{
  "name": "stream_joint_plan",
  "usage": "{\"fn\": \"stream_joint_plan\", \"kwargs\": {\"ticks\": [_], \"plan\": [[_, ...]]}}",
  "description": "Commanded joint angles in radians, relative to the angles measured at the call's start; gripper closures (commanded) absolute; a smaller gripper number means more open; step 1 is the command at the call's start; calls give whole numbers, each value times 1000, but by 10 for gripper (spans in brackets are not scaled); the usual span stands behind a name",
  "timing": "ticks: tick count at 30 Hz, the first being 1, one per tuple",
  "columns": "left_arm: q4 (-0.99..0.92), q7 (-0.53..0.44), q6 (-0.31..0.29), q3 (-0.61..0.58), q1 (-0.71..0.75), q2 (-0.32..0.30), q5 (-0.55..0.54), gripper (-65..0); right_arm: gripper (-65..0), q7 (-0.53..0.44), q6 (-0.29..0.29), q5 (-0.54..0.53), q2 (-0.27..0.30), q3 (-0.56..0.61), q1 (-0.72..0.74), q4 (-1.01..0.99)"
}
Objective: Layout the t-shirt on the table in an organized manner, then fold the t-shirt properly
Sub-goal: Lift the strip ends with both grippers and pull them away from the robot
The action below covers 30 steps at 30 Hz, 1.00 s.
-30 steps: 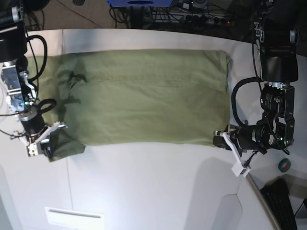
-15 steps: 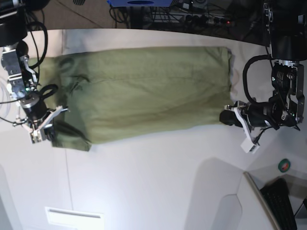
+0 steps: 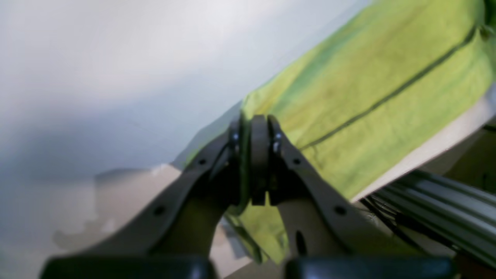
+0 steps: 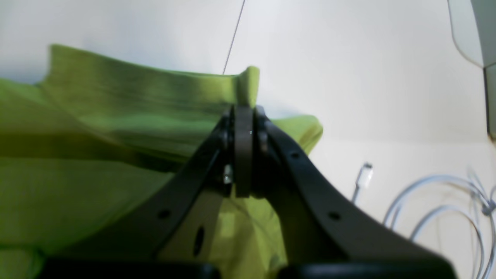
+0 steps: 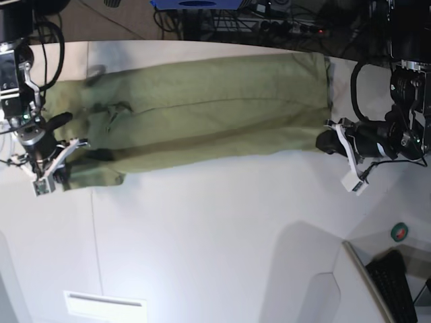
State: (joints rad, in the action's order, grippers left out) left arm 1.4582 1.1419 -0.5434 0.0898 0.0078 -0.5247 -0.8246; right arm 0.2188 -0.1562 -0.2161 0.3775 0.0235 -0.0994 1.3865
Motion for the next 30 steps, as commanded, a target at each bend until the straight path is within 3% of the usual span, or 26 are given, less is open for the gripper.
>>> {"fn": "stream_joint_plan", "kwargs": {"ticks": [1, 9, 12, 17, 20, 30], "plan": [[19, -7, -2, 8, -1, -25, -12, 0, 0, 4, 7, -4, 13, -7, 10, 31], [59, -7, -2, 5, 93, -53, -14, 0, 0, 104, 7, -4, 16, -15, -13, 44], [98, -7, -2, 5, 123, -61, -14, 0, 0, 169, 7, -4, 5, -92, -30, 69], [114, -4, -2, 5, 148, -58, -14, 0, 0, 270, 7, -4, 10, -109, -53, 155], [114, 62, -2, 6, 148, -53, -14, 0, 0, 339, 7, -4, 8, -109, -56, 166], [175, 94, 3, -15, 185, -38, -9, 0, 0, 379, 7, -4, 5, -109, -81, 133]]}}
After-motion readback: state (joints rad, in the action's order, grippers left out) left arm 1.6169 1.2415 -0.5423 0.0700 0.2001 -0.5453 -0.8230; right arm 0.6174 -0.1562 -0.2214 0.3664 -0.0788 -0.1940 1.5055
